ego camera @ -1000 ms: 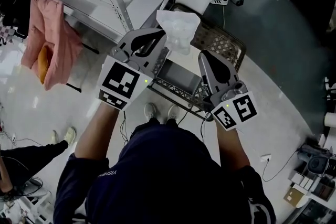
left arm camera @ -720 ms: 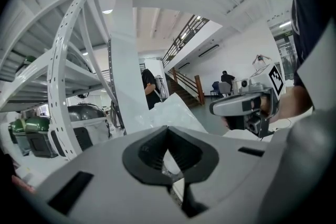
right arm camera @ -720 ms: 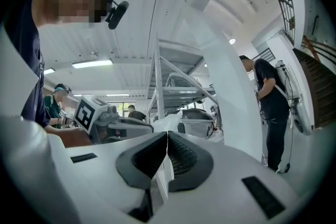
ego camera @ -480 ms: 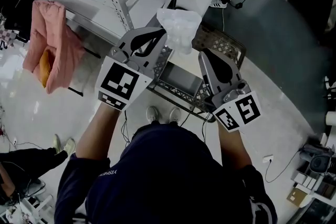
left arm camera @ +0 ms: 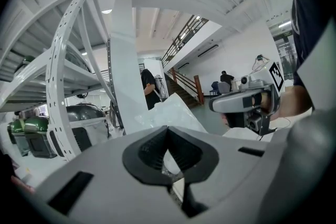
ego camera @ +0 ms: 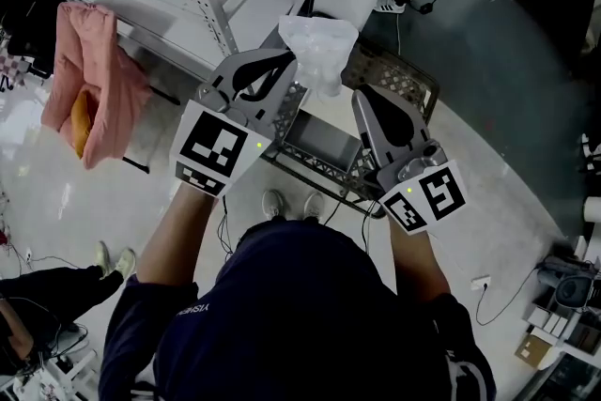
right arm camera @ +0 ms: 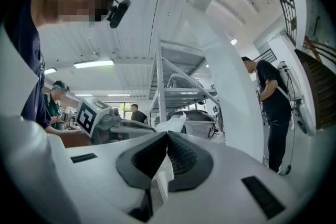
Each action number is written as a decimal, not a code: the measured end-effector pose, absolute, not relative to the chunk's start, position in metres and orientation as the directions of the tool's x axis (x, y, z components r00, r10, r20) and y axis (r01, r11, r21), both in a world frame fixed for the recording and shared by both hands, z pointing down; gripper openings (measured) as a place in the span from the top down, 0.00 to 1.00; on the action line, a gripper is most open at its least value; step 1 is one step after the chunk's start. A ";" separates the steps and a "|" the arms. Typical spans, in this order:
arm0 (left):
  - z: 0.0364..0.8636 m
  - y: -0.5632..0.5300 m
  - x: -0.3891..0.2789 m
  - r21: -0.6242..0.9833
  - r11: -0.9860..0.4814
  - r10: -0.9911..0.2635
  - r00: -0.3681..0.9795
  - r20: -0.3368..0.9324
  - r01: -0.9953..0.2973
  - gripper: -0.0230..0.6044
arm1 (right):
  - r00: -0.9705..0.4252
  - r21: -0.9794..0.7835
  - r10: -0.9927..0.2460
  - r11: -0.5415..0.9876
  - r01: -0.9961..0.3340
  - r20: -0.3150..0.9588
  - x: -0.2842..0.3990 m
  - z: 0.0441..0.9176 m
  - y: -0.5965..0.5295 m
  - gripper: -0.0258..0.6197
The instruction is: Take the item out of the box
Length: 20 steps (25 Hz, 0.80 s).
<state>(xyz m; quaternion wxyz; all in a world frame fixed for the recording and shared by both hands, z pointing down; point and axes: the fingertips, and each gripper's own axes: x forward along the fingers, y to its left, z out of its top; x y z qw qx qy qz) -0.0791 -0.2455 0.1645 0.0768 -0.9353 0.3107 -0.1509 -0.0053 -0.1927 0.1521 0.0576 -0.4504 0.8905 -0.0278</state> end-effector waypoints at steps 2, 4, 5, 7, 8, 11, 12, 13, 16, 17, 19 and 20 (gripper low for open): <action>0.166 -0.245 -0.078 -0.234 -0.798 -0.601 0.763 0.238 -0.556 0.95 | -0.589 -0.102 -0.805 0.593 -0.798 -0.075 -0.006 0.153 -0.193 0.93; 0.167 -0.245 -0.076 -0.231 -0.800 -0.598 0.764 0.241 -0.553 0.95 | -0.589 -0.104 -0.805 0.593 -0.798 -0.073 -0.005 0.153 -0.193 0.93; 0.168 -0.244 -0.075 -0.230 -0.801 -0.597 0.765 0.242 -0.552 0.95 | -0.589 -0.105 -0.805 0.593 -0.798 -0.072 -0.004 0.154 -0.192 0.93; 0.169 -0.243 -0.073 -0.229 -0.803 -0.595 0.766 0.243 -0.550 0.95 | -0.589 -0.106 -0.805 0.593 -0.798 -0.071 -0.003 0.154 -0.192 0.93; 0.169 -0.242 -0.072 -0.229 -0.804 -0.594 0.767 0.245 -0.549 0.95 | -0.588 -0.107 -0.806 0.593 -0.798 -0.071 -0.003 0.154 -0.191 0.93; 0.171 -0.240 -0.070 -0.229 -0.805 -0.592 0.767 0.248 -0.547 0.95 | -0.587 -0.107 -0.806 0.592 -0.799 -0.071 -0.001 0.155 -0.189 0.93; 0.172 -0.240 -0.070 -0.228 -0.806 -0.591 0.767 0.250 -0.547 0.95 | -0.587 -0.108 -0.807 0.591 -0.799 -0.071 0.000 0.155 -0.189 0.93; 0.173 -0.239 -0.069 -0.227 -0.807 -0.590 0.767 0.252 -0.546 0.95 | -0.587 -0.108 -0.807 0.591 -0.800 -0.070 0.000 0.156 -0.188 0.93; 0.175 -0.239 -0.067 -0.226 -0.808 -0.588 0.767 0.258 -0.544 0.95 | -0.588 -0.110 -0.806 0.591 -0.799 -0.066 0.001 0.159 -0.188 0.93; 0.175 -0.238 -0.066 -0.226 -0.808 -0.588 0.767 0.258 -0.544 0.95 | -0.589 -0.110 -0.806 0.592 -0.798 -0.064 0.002 0.159 -0.188 0.93; 0.174 -0.238 -0.065 -0.225 -0.808 -0.588 0.767 0.257 -0.544 0.95 | -0.590 -0.111 -0.805 0.593 -0.797 -0.062 0.002 0.159 -0.188 0.93; 0.173 -0.238 -0.065 -0.225 -0.808 -0.588 0.767 0.257 -0.545 0.95 | -0.590 -0.112 -0.805 0.593 -0.797 -0.062 0.003 0.159 -0.187 0.93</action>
